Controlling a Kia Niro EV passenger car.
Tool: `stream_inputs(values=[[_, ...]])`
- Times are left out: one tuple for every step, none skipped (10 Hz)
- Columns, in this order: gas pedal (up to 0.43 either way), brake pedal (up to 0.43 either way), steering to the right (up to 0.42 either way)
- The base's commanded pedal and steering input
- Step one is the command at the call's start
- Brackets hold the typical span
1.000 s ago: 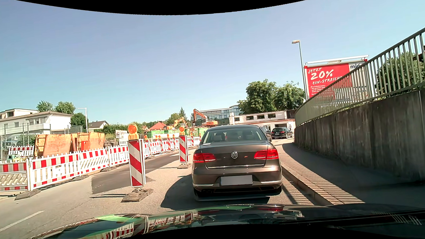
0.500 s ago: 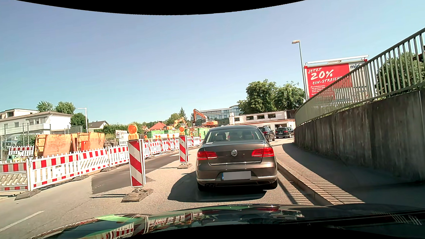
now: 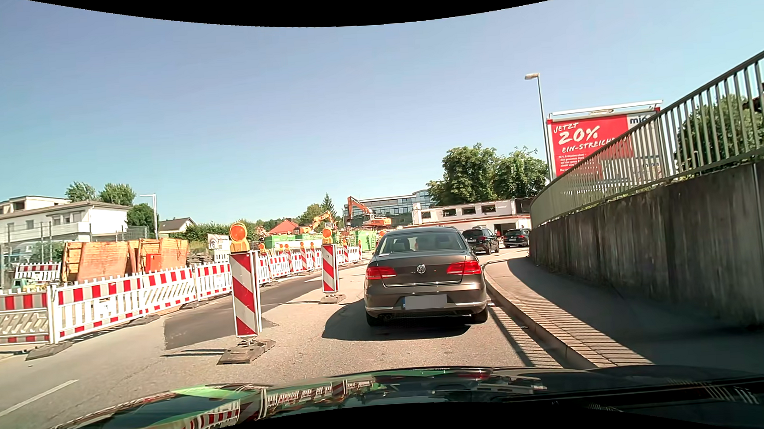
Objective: Follow the waypoints while adhering to traffic rules and regulations
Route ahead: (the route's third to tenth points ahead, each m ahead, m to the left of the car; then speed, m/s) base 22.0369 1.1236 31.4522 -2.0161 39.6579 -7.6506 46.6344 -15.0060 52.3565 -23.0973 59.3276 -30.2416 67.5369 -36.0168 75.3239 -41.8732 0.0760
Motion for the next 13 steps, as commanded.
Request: stream_inputs(values=[[0.047,0.000,0.020],[0.008,0.000,0.020],[0.000,0.000,0.020],[0.000,0.000,0.020],[0.130,0.000,0.020],[0.157,0.000,0.020],[0.157,0.000,0.020],[0.157,0.000,0.023],[0.169,0.000,0.024],[0.197,0.000,0.024],[0.240,0.000,0.024],[0.268,0.000,0.020],[0.287,0.000,0.018]])
